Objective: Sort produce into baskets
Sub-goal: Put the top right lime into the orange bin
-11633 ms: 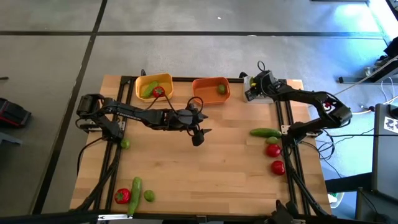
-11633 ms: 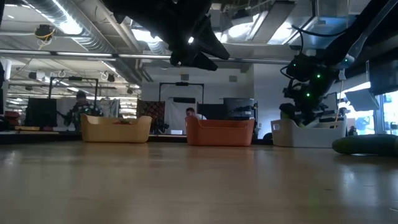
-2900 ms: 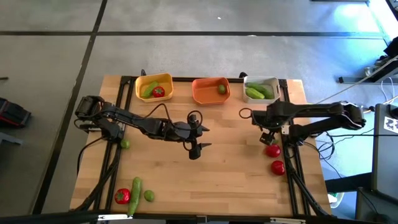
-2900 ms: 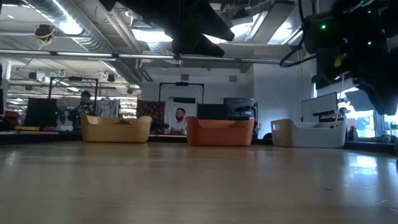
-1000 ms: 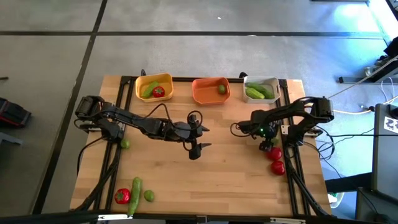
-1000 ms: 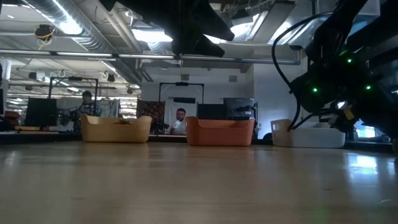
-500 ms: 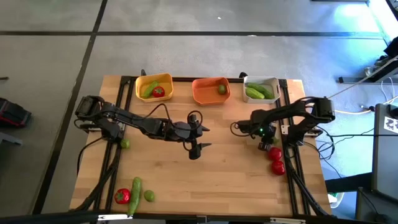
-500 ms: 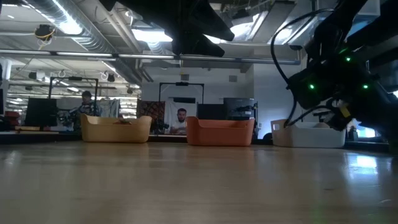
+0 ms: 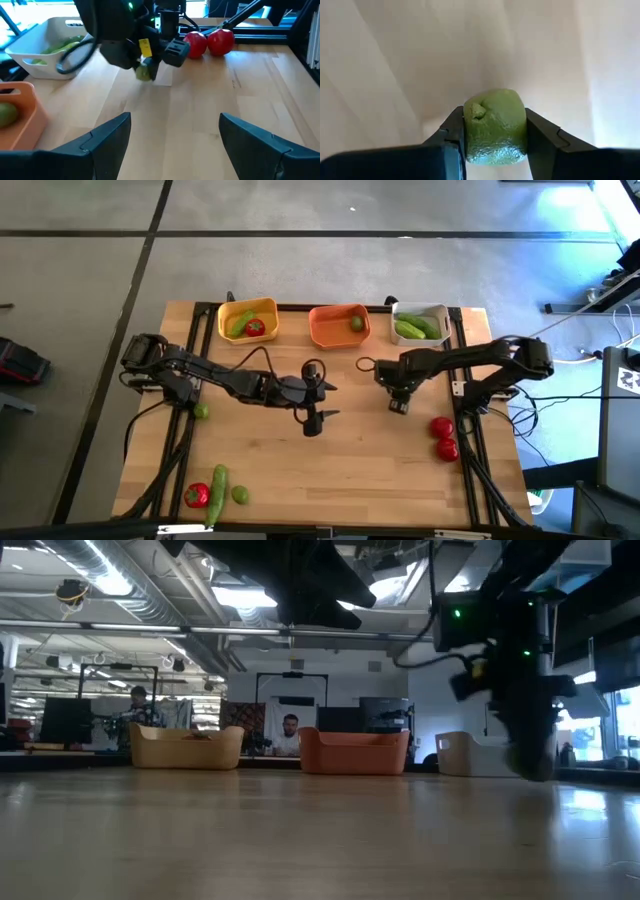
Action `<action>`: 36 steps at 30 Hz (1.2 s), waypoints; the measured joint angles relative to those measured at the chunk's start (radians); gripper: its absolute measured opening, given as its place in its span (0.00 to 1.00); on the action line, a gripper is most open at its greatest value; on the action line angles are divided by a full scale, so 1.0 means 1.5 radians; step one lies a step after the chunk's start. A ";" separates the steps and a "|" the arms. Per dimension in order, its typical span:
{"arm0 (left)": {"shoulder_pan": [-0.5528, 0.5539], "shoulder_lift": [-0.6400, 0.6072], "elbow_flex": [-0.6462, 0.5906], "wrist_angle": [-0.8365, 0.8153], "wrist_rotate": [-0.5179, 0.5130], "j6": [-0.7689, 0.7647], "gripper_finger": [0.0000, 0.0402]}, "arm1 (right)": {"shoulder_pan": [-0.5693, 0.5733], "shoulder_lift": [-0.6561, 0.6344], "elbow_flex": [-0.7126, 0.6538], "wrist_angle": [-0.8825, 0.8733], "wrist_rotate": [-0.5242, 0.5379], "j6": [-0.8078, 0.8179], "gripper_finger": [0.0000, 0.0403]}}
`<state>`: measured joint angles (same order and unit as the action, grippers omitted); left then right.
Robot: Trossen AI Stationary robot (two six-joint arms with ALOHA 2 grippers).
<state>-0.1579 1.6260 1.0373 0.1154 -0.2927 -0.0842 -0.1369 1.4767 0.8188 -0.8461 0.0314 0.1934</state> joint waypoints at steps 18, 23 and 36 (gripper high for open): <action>-0.001 0.000 0.000 -0.001 -0.008 -0.012 0.75 | -0.043 -0.008 0.000 0.396 0.102 -0.062 0.31; -0.001 0.000 0.000 0.000 -0.008 -0.013 0.75 | -0.096 -0.008 -0.001 0.465 0.093 -0.073 0.31; -0.001 0.000 0.000 0.000 -0.008 -0.014 0.75 | -0.223 -0.004 -0.001 0.589 0.089 -0.096 0.31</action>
<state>-0.1593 1.6260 1.0374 0.1150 -0.3039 -0.1054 -0.4714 1.4701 0.8181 0.0370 0.1649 0.0488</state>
